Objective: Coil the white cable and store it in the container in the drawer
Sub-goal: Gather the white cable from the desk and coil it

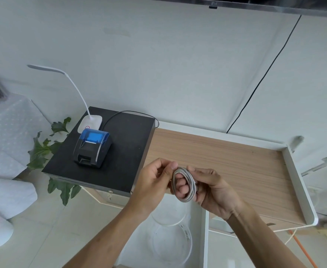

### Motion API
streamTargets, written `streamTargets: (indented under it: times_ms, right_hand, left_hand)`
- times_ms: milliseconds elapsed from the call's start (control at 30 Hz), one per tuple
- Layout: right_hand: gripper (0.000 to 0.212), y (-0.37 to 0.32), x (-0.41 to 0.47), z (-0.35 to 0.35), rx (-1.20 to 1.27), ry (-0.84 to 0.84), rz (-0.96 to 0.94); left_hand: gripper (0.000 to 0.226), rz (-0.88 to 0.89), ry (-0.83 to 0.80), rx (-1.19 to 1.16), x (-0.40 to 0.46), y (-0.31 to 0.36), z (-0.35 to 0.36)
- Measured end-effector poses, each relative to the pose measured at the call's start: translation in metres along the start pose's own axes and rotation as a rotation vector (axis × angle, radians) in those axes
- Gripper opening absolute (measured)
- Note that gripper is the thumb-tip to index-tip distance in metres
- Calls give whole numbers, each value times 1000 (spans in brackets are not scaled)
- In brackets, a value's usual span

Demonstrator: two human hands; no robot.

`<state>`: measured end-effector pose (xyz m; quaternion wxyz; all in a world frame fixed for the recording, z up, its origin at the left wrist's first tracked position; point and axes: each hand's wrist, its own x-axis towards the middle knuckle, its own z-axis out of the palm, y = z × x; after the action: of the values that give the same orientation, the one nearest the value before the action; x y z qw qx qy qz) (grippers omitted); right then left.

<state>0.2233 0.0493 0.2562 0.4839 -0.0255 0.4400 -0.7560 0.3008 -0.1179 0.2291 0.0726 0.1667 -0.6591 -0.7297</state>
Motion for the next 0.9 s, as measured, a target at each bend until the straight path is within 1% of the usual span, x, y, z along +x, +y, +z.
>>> streamTargets:
  times_ms: [67,167,267,333,433,500,600,667,767,833,900]
  right_hand:
    - [29,5,-4,6,-82,160,-115]
    - [28,11,-15,12,-406,318,-310]
    - [18,14,-23,16,-520,339,-350]
    - [18,14,-23,15,-581,344,-374]
    - [21,15,-20,10,-641,403,-423]
    - [21,16,-19,6,-685,465,-442]
    - [18,22,-14,0,-845,573,-491]
    - [18,28,-11,-4,-937,625,-552]
    - [15,31,-7,-7,-1041,657,-603]
    - [16,28,-8,-6,-966,603,-567]
    - [18,22,-10,-3,-860,506,-506]
  left_hand:
    - [25,-6,60,52,0,-1,1]
    - [21,25,149,211,0,-1,3]
    - [22,64,193,318,-2,0,6]
    - [20,71,223,353,-6,1,8]
    - [19,84,246,331,-10,4,9]
    - [18,74,226,283,-14,7,9]
    - [15,9,196,188,-20,7,8]
    - [17,-29,200,129,-22,6,8]
    - [15,-92,192,24,-25,8,6]
    - [12,-121,158,11,-24,10,7]
    - [6,-161,156,39,-21,11,6]
